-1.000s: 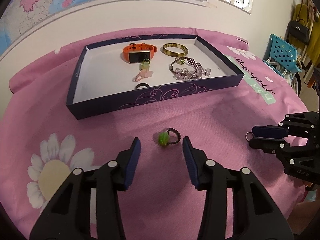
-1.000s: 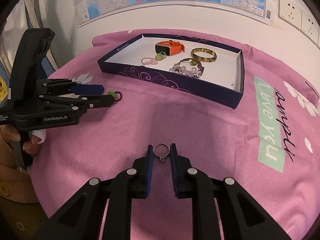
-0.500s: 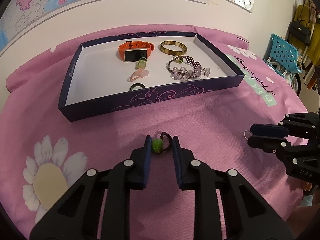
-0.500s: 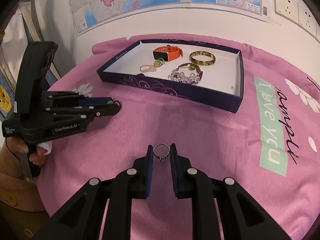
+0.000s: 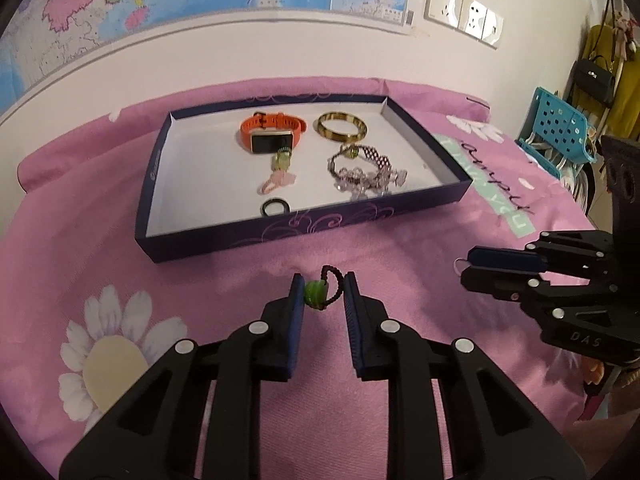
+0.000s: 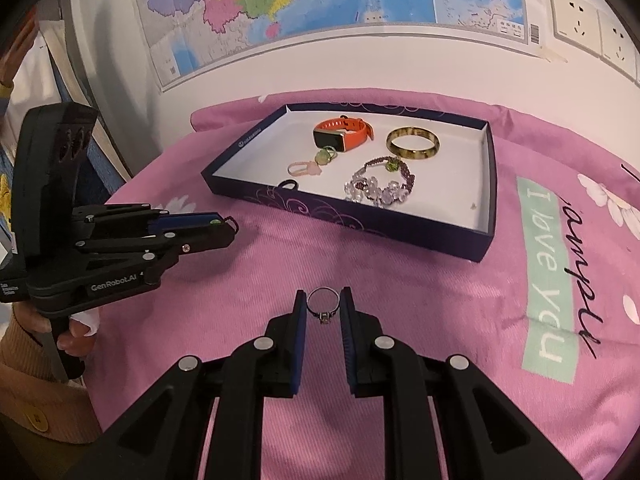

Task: Organize jewelry
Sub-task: 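Grasp the green-stone ring with the left gripper while the right gripper lifts the silver ring, then drop the green-stone ring into the box with the left gripper while the right releases the silver ring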

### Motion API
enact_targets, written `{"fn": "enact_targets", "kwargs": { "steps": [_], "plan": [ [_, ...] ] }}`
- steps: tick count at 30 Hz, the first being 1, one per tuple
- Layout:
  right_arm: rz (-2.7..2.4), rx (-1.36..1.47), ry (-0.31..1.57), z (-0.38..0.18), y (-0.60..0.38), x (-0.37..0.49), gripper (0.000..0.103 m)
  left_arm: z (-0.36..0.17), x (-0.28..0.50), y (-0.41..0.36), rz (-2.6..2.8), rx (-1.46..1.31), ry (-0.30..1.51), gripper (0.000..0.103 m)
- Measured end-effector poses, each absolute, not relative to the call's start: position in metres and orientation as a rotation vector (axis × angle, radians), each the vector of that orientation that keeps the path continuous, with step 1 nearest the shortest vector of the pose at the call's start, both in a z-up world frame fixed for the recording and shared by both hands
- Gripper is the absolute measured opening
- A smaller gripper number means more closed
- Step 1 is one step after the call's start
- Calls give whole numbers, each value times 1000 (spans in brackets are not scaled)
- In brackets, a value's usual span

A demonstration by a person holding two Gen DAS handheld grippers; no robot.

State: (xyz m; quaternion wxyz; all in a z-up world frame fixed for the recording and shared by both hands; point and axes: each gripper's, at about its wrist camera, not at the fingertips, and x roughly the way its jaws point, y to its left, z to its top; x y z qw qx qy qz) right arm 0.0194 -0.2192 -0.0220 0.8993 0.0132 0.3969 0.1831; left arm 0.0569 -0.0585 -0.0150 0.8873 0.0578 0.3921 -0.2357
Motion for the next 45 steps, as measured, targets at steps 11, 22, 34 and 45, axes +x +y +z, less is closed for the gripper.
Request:
{"fn": "enact_targets", "kwargs": {
  "steps": [11,22,34,45],
  "plan": [
    [392,21,788,-10,-216,32,15,-2,62,-57,-483,104,787,20],
    [398,13,758,1,-214,46,15,5,69,-55,-471,92,769,20],
    [391,-3,728,11,-211,62,15,7,85,-55,-454,85,765,20],
    [376,7,724,14,-216,84,15,6,101,-56,-438,83,764,20]
  ]
}}
